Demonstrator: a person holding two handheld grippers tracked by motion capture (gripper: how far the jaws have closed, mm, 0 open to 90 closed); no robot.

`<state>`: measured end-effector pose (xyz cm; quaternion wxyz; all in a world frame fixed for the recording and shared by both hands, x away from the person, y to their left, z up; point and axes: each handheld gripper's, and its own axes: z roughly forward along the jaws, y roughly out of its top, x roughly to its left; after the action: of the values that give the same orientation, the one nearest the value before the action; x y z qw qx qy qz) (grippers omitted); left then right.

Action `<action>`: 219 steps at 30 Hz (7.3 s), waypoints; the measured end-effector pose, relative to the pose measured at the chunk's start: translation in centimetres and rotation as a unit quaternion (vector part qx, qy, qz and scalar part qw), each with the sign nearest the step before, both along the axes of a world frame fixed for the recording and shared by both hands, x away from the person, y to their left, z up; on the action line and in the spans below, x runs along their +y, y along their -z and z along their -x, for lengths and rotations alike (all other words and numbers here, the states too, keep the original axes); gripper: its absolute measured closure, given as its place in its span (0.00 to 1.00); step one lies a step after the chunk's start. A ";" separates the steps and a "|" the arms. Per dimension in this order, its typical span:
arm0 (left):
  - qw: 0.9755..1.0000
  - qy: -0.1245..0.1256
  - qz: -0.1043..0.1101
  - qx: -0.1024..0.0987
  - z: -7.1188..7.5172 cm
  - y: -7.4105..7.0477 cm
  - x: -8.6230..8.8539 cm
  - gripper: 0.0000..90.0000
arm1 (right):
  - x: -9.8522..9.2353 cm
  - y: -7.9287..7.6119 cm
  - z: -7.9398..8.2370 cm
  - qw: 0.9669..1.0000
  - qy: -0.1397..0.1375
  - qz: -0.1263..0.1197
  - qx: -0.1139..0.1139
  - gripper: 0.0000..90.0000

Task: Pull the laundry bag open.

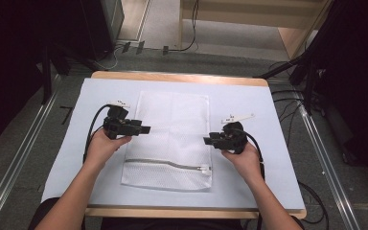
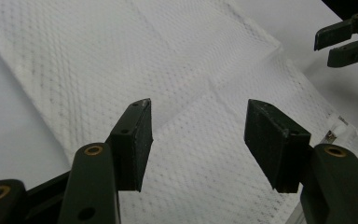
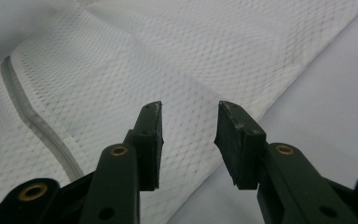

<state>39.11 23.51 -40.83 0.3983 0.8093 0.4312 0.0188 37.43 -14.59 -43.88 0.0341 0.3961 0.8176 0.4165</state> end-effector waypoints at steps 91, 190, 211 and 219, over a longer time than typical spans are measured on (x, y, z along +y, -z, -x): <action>0.989 0.149 0.015 0.019 4.2 2.2 -8.8 0.88 | 2.7 2.6 7.1 0.997 -0.059 0.034 0.048 1.00; 0.977 0.181 0.024 0.114 5.2 6.2 -14.5 0.98 | 1.1 3.6 7.0 0.992 -0.116 0.050 -0.024 1.00; 0.978 0.167 0.019 0.127 4.9 5.6 -13.2 0.98 | 0.8 3.7 6.8 0.991 -0.128 0.042 -0.026 1.00; 0.977 0.164 0.022 0.134 5.0 5.2 -12.4 0.98 | 0.8 3.6 6.5 0.988 -0.143 0.045 -0.021 1.00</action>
<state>34.11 11.08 -46.03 0.3524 0.8555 0.3419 -0.1647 30.98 -13.81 -47.49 0.0092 0.2644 0.8827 0.3883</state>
